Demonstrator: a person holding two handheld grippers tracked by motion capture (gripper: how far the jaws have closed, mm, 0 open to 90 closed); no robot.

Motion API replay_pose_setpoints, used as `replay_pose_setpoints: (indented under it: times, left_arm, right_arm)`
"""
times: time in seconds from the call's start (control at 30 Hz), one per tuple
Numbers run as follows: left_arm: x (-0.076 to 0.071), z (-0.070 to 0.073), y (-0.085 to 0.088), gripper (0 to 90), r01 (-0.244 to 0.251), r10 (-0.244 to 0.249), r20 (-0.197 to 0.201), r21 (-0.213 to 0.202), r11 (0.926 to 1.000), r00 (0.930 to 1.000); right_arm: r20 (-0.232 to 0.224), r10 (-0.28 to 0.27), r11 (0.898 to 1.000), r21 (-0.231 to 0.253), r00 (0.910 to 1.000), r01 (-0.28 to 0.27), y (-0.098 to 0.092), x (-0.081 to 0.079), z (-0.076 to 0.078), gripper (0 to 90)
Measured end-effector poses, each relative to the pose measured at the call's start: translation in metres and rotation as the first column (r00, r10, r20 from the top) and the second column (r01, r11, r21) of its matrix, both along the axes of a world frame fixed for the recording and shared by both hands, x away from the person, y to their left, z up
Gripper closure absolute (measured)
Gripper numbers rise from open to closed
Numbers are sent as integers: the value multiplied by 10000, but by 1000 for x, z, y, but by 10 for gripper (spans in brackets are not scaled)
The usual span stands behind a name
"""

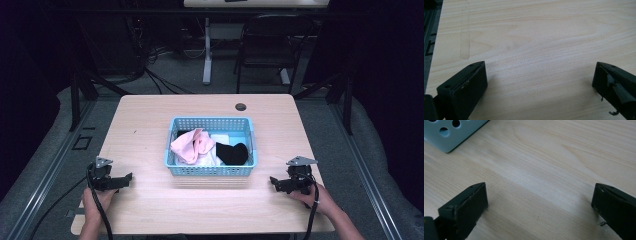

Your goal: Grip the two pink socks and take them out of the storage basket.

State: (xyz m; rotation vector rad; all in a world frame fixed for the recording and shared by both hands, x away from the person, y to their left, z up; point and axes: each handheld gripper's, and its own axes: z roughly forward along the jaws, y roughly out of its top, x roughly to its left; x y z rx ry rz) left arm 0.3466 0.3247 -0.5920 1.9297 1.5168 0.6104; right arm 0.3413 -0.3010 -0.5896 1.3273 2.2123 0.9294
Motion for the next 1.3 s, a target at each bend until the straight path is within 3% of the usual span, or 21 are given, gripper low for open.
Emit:
replay_pose_setpoints:
  times: [0.53, 0.7, 0.83, 1.1, 1.3]
  left_arm:
    - [-1, 0, 0, 0, -12, 12, -40, 14, 10000, 10000]
    - [0, 3, -2, 0, 134, -130, -369, 99, 9999, 9992]
    - [1, 6, -1, 0, 263, -273, -576, -175, 9995, 9980]
    - [2, 21, -3, 0, 570, -582, -788, -174, 9982, 9952]
    - [3, 43, -7, 0, 736, -790, -891, -625, 9953, 9929]
  right_arm:
    - [-11, -8, 10000, 6, 10000, 8, 0, 0, 0, 0]
    - [6, -9, 10000, 39, 10000, 9, 0, 0, 0, 0]
    - [12, -20, 10000, 48, 10000, 20, 0, 0, 0, 0]
    - [18, -20, 10000, 46, 10000, 20, 0, 0, 0, 0]
    - [15, -25, 10000, 46, 10000, 25, 0, 0, 0, 0]
